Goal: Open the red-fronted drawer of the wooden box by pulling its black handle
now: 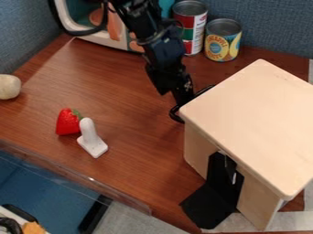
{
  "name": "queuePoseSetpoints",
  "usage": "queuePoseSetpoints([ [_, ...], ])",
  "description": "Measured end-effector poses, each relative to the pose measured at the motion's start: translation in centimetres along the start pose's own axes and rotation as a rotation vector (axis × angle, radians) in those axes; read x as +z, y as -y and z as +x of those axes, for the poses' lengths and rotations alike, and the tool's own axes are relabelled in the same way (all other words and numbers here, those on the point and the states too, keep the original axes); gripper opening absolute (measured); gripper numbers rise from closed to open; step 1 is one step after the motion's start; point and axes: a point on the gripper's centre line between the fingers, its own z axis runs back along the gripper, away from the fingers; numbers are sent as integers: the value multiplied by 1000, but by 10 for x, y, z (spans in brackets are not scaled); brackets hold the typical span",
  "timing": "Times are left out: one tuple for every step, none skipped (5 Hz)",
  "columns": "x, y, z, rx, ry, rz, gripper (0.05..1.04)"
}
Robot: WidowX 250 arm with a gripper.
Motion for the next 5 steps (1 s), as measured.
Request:
queuePoseSetpoints([
  [-13,6,2,-19,-16,-6,994],
  [-27,8,-2,-24,-47,-24,930],
  [-29,9,-1,-32,-53,-4,638],
  [-28,10,-2,-52,-58,-17,332],
  [-26,11,-3,-52,-63,-30,194],
])
